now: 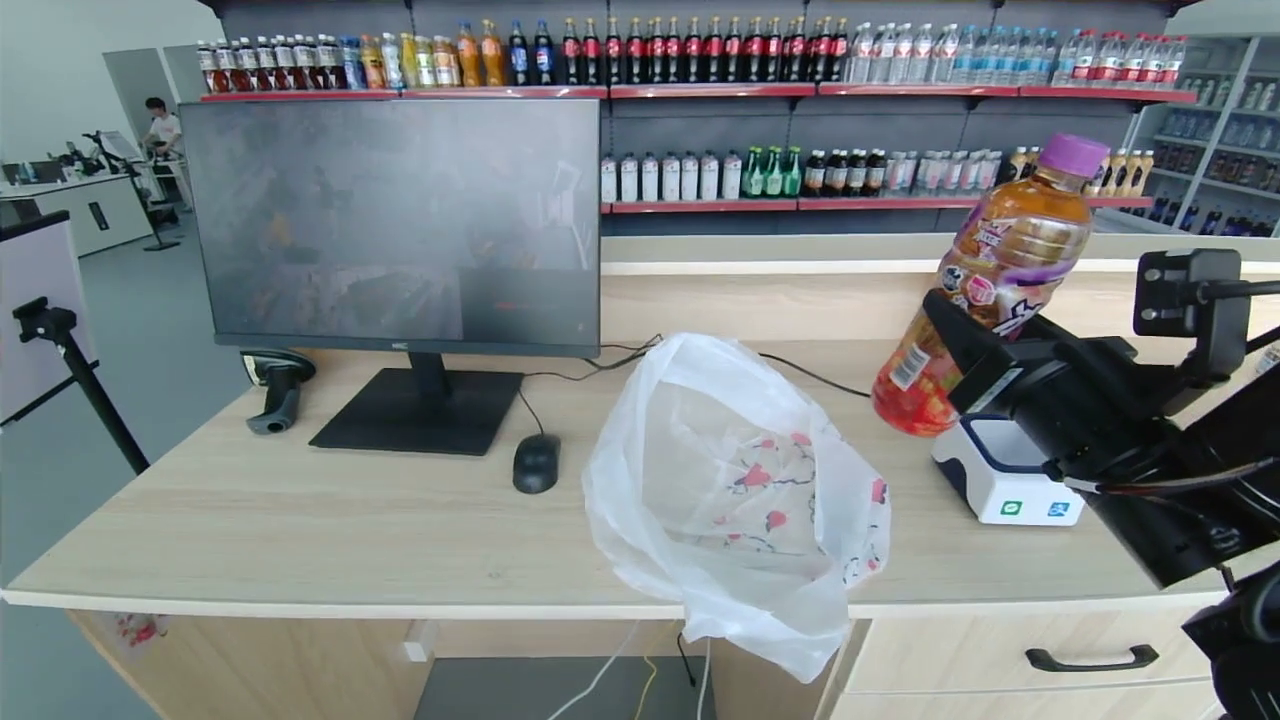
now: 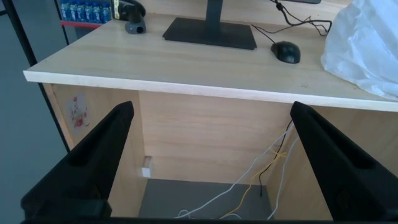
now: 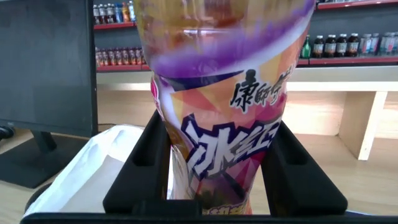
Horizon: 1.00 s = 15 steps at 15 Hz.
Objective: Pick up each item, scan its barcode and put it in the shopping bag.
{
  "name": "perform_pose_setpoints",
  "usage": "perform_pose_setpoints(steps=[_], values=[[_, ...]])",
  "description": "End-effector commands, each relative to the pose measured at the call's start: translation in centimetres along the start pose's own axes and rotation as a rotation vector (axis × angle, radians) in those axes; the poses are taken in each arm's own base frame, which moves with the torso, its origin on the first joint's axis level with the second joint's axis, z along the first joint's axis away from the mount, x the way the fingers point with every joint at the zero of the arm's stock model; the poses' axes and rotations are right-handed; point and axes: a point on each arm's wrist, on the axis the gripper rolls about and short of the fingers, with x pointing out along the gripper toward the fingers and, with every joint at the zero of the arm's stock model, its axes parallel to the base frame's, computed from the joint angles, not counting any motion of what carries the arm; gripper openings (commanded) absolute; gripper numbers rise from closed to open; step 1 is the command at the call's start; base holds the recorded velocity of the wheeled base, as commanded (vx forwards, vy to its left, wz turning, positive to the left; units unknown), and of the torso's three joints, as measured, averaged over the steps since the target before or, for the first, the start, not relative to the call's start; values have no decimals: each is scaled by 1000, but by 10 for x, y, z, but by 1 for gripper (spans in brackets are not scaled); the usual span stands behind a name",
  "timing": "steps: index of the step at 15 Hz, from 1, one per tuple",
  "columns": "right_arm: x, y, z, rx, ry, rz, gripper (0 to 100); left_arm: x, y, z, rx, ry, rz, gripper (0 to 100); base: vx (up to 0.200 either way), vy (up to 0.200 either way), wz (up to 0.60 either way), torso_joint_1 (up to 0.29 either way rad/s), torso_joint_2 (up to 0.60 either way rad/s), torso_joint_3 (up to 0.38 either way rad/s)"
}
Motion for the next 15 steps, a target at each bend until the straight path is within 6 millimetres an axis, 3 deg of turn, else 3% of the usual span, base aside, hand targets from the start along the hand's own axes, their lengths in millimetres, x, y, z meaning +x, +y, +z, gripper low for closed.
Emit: perform_pose_setpoints(steps=[1, 5, 11, 15], values=[[0, 4, -1, 4, 2, 13, 0, 0, 0, 0, -1, -1, 0, 100, 0, 0, 0, 0, 0, 0], [0, 4, -4, 3, 10, 15, 0, 0, 0, 0, 1, -1, 0, 100, 0, 0, 0, 0, 0, 0], [1, 5, -5, 2, 15, 16, 0, 0, 0, 0, 1, -1, 0, 100, 0, 0, 600, 2, 6, 2], [2, 5, -9, -1, 28, 18, 0, 0, 0, 0, 1, -1, 0, 100, 0, 0, 0, 0, 0, 0]])
